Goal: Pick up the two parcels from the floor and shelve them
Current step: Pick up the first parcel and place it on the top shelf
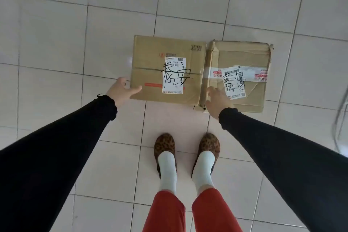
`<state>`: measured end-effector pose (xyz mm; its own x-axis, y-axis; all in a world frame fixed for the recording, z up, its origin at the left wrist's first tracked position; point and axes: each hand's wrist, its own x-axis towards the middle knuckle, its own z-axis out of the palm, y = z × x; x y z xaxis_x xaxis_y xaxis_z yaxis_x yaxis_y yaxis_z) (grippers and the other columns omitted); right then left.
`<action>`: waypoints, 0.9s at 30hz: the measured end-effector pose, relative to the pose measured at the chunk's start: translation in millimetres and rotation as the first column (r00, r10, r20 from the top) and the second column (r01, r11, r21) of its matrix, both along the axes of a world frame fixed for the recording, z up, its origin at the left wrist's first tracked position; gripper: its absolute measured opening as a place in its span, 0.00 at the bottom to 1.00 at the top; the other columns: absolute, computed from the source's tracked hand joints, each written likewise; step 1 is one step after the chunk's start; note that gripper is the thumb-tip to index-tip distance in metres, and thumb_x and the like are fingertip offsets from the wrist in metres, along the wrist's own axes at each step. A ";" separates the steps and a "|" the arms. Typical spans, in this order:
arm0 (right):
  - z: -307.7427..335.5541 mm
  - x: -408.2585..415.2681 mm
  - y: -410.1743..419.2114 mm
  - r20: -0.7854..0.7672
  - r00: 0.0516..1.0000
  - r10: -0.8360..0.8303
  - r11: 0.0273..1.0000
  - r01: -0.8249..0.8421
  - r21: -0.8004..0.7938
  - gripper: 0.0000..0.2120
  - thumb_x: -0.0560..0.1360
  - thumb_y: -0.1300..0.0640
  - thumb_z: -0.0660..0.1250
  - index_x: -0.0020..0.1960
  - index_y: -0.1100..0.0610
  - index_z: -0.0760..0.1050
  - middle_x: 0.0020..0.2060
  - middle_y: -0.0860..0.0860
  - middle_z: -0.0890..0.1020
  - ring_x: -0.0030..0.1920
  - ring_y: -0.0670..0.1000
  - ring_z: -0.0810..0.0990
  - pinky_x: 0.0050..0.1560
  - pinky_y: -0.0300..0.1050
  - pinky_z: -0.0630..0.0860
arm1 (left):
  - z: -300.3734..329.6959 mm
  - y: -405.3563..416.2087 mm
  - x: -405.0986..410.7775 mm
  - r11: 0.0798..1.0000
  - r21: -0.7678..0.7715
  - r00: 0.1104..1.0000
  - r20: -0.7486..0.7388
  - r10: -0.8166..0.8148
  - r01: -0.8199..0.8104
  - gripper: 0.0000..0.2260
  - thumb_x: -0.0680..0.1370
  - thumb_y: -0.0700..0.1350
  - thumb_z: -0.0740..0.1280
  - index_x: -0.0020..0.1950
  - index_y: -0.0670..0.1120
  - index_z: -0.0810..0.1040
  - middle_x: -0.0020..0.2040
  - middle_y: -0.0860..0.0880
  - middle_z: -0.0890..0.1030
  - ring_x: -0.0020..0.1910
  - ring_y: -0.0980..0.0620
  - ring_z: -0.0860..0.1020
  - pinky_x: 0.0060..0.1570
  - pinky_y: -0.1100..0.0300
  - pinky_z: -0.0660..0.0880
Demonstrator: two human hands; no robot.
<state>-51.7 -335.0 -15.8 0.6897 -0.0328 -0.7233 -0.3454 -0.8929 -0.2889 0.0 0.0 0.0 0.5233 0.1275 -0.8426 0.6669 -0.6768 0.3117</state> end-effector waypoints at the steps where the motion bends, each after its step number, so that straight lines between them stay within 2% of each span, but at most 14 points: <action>1: -8.8 -0.2 3.3 0.025 1.000 0.008 1.000 -0.007 -0.022 0.21 0.77 0.64 0.58 0.69 0.55 0.68 0.60 0.56 0.75 0.58 0.59 0.75 0.53 0.53 0.76 | -9.2 1.4 0.2 0.999 -0.023 0.999 0.011 0.032 -0.032 0.43 0.74 0.66 0.71 0.81 0.45 0.62 0.79 0.46 0.69 0.76 0.46 0.69 0.68 0.55 0.66; 3: -27.3 -1.0 7.0 0.080 0.997 0.018 0.999 -0.014 -0.048 0.20 0.77 0.64 0.59 0.69 0.55 0.68 0.59 0.56 0.76 0.57 0.59 0.74 0.50 0.52 0.75 | -26.3 5.2 2.8 0.993 -0.073 0.995 -0.014 0.096 -0.097 0.46 0.68 0.72 0.71 0.79 0.49 0.67 0.74 0.51 0.76 0.71 0.49 0.74 0.70 0.54 0.68; 5: -43.1 -3.9 10.9 0.081 0.996 0.033 0.998 -0.028 -0.054 0.20 0.77 0.64 0.60 0.68 0.56 0.68 0.58 0.56 0.75 0.56 0.59 0.75 0.48 0.52 0.76 | -42.6 6.5 3.2 0.973 -0.156 0.984 -0.069 0.161 -0.170 0.45 0.64 0.75 0.72 0.75 0.52 0.73 0.68 0.55 0.80 0.67 0.52 0.78 0.73 0.50 0.69; 8: -53.9 -6.2 11.9 0.036 0.999 0.038 0.999 -0.037 -0.015 0.26 0.78 0.64 0.60 0.75 0.54 0.62 0.59 0.57 0.74 0.57 0.61 0.75 0.53 0.55 0.77 | -48.2 -2.5 3.4 0.928 -0.261 0.962 -0.133 0.237 -0.265 0.32 0.66 0.70 0.75 0.66 0.57 0.79 0.62 0.58 0.84 0.66 0.55 0.79 0.74 0.52 0.68; 9: -53.5 -6.4 12.6 0.018 0.999 0.027 1.000 -0.028 0.009 0.29 0.78 0.64 0.60 0.77 0.54 0.58 0.60 0.57 0.73 0.58 0.61 0.74 0.54 0.56 0.77 | -47.5 -6.2 3.3 0.914 -0.287 0.956 -0.136 0.258 -0.287 0.28 0.68 0.68 0.75 0.64 0.58 0.78 0.61 0.59 0.84 0.65 0.55 0.79 0.73 0.54 0.69; 11: -44.2 -4.3 13.7 0.007 1.000 -0.010 0.999 0.010 0.048 0.33 0.77 0.67 0.59 0.78 0.53 0.55 0.59 0.58 0.73 0.57 0.61 0.74 0.54 0.57 0.78 | -37.7 -11.1 3.7 0.906 -0.300 0.954 -0.104 0.282 -0.300 0.26 0.72 0.64 0.74 0.68 0.58 0.75 0.61 0.60 0.82 0.63 0.57 0.78 0.69 0.55 0.69; 13: -24.4 0.3 13.5 0.017 0.999 -0.032 0.997 0.031 0.070 0.31 0.75 0.68 0.60 0.76 0.54 0.59 0.58 0.57 0.73 0.55 0.60 0.77 0.52 0.56 0.79 | -14.3 -15.2 5.3 0.899 -0.299 0.947 -0.091 0.308 -0.321 0.25 0.76 0.62 0.71 0.69 0.58 0.70 0.59 0.62 0.80 0.58 0.61 0.77 0.64 0.56 0.68; 14: -10.3 3.1 12.4 0.019 0.999 -0.037 0.996 0.035 0.077 0.29 0.75 0.68 0.60 0.74 0.54 0.63 0.57 0.57 0.74 0.54 0.60 0.78 0.50 0.56 0.80 | 0.9 -15.9 7.6 0.888 -0.304 0.939 -0.098 0.329 -0.344 0.25 0.77 0.62 0.71 0.70 0.58 0.68 0.59 0.62 0.79 0.57 0.61 0.76 0.65 0.55 0.67; 17: 51.0 14.6 7.5 -0.003 0.993 -0.115 0.985 0.114 0.132 0.29 0.76 0.69 0.56 0.74 0.50 0.64 0.52 0.54 0.78 0.47 0.57 0.80 0.44 0.50 0.78 | 62.9 -18.2 18.3 0.860 -0.318 0.917 -0.161 0.365 -0.398 0.34 0.73 0.68 0.71 0.74 0.60 0.63 0.69 0.56 0.74 0.69 0.51 0.73 0.76 0.44 0.62; 19: 103.1 27.0 1.9 0.031 0.981 -0.194 0.966 0.185 0.178 0.31 0.76 0.70 0.52 0.75 0.47 0.63 0.48 0.52 0.79 0.44 0.57 0.80 0.41 0.46 0.77 | 114.2 -18.7 28.4 0.834 -0.349 0.904 -0.181 0.387 -0.427 0.35 0.69 0.71 0.72 0.71 0.61 0.64 0.73 0.55 0.72 0.72 0.47 0.71 0.77 0.38 0.59; 21: 162.7 44.0 -4.2 0.092 0.962 -0.259 0.941 0.230 0.246 0.32 0.75 0.71 0.50 0.73 0.46 0.66 0.48 0.49 0.81 0.43 0.53 0.80 0.40 0.42 0.74 | 172.0 -22.6 40.9 0.793 -0.395 0.886 -0.175 0.430 -0.464 0.35 0.68 0.72 0.72 0.70 0.61 0.67 0.72 0.55 0.74 0.72 0.46 0.73 0.76 0.37 0.59; 25: 292.5 92.0 -21.8 0.176 0.914 -0.365 0.890 0.287 0.355 0.33 0.74 0.72 0.49 0.72 0.47 0.67 0.52 0.47 0.81 0.42 0.48 0.79 0.41 0.42 0.77 | 305.6 -40.1 75.2 0.721 -0.496 0.860 -0.114 0.498 -0.484 0.28 0.75 0.65 0.71 0.70 0.58 0.68 0.69 0.54 0.78 0.65 0.48 0.78 0.71 0.39 0.65; 27: 366.6 119.7 -28.8 0.247 0.893 -0.376 0.881 0.261 0.395 0.32 0.75 0.73 0.50 0.73 0.50 0.68 0.56 0.48 0.81 0.49 0.49 0.79 0.46 0.38 0.75 | 380.6 -50.8 96.5 0.698 -0.545 0.853 -0.063 0.518 -0.464 0.25 0.76 0.63 0.71 0.69 0.57 0.69 0.68 0.53 0.78 0.63 0.50 0.79 0.64 0.43 0.70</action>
